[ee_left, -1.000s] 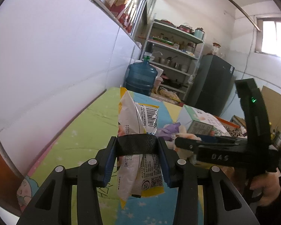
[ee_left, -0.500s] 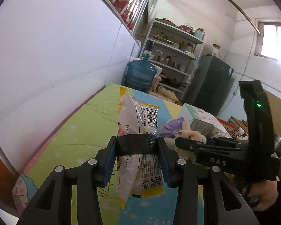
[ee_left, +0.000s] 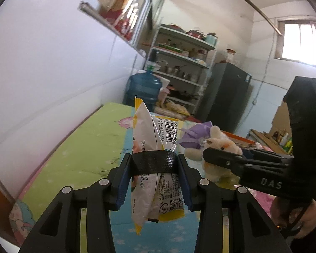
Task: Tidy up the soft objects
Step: 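Lift the snack bag and plush bunny and carry them toward the orange box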
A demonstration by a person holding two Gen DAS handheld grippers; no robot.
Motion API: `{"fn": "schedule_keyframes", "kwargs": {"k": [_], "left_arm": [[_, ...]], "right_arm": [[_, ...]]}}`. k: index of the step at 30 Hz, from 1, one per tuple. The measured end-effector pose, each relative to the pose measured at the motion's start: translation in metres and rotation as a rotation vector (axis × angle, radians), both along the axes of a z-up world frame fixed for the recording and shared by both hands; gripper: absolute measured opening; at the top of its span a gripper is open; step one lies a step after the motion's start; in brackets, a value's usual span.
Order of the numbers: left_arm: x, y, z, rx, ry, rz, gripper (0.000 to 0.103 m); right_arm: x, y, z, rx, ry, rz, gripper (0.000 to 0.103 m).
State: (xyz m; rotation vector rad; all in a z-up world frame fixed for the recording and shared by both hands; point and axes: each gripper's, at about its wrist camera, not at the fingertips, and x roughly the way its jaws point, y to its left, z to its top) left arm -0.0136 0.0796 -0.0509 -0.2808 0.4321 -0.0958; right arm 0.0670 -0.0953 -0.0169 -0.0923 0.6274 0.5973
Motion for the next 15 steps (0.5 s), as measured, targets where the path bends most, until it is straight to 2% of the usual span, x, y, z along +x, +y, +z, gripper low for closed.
{"fn": "schedule_keyframes", "kwargs": {"k": [8,15], "left_arm": [[0.006,-0.041,0.018,0.019,-0.033,-0.112,0.043],[0.016,-0.078,0.034,0.042,-0.048,-0.205,0.043]], "right_arm": [[-0.015,-0.05,0.024,0.034,-0.046,-0.08,0.039],[-0.02,-0.097,0.032,0.057,-0.071,-0.177,0.039]]}}
